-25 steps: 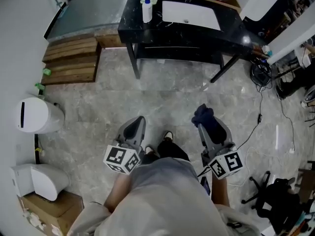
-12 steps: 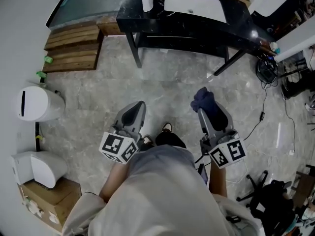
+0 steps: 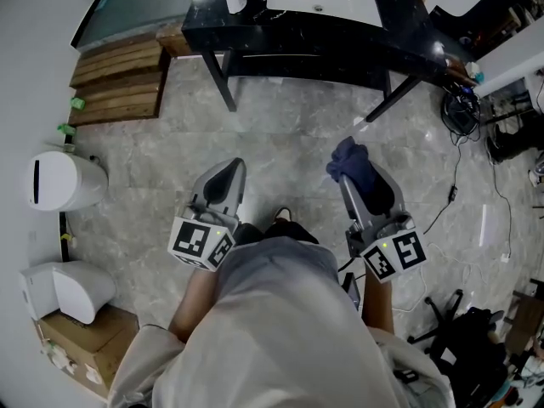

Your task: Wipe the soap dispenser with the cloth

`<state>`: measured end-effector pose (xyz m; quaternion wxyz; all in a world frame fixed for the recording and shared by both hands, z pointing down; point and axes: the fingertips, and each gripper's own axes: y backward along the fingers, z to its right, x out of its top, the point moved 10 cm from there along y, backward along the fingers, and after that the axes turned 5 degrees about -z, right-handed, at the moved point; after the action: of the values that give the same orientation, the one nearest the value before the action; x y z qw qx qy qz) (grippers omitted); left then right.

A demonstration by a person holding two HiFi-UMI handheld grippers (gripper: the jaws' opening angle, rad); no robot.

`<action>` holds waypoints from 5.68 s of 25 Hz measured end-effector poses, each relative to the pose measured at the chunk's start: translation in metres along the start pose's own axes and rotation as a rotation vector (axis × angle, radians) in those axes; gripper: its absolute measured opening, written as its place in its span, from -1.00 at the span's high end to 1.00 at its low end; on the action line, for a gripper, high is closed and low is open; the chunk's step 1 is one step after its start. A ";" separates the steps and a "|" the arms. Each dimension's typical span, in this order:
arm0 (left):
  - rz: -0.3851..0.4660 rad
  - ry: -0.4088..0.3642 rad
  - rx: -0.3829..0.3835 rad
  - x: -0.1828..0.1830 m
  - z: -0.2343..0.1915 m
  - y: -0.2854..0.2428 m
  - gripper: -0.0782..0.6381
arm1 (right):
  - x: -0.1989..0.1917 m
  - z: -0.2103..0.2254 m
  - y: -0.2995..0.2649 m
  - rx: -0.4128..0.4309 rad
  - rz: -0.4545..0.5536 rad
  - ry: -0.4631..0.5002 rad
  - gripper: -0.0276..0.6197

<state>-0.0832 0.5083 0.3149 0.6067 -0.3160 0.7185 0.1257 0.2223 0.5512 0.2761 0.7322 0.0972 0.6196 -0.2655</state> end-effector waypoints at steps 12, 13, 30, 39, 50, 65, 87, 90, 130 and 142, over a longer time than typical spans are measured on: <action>-0.031 0.083 0.013 -0.010 0.000 -0.024 0.76 | -0.010 0.021 -0.012 0.053 -0.043 -0.010 0.37; -0.035 0.093 0.015 -0.011 -0.003 -0.026 0.76 | -0.010 0.022 -0.016 0.059 -0.052 -0.008 0.37; -0.040 0.123 -0.065 0.008 -0.068 -0.083 0.76 | 0.017 0.032 -0.108 0.119 -0.073 0.023 0.37; -0.047 0.142 -0.081 0.030 -0.126 -0.123 0.76 | 0.037 0.036 -0.174 0.107 -0.100 0.038 0.37; -0.015 0.109 -0.108 0.072 -0.190 -0.156 0.76 | 0.063 0.037 -0.241 0.049 -0.107 0.079 0.37; 0.035 0.117 -0.143 0.096 -0.253 -0.158 0.76 | 0.094 0.023 -0.302 -0.008 -0.060 0.146 0.36; 0.035 0.167 -0.137 0.108 -0.284 -0.184 0.76 | 0.108 0.030 -0.355 0.025 -0.084 0.175 0.36; 0.028 0.146 -0.127 0.113 -0.289 -0.198 0.76 | 0.110 0.038 -0.365 0.032 -0.084 0.165 0.36; -0.112 -0.137 -0.042 0.179 -0.344 -0.439 0.38 | 0.152 0.211 -0.517 0.164 -0.078 0.071 0.36; -0.084 -0.192 0.030 0.190 -0.341 -0.463 0.39 | 0.158 0.239 -0.538 0.242 -0.051 0.068 0.36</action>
<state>-0.0846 -0.0971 0.3070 0.6823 -0.3232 0.6449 0.1189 0.1671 -0.0563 0.2758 0.6866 0.1783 0.6098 -0.3535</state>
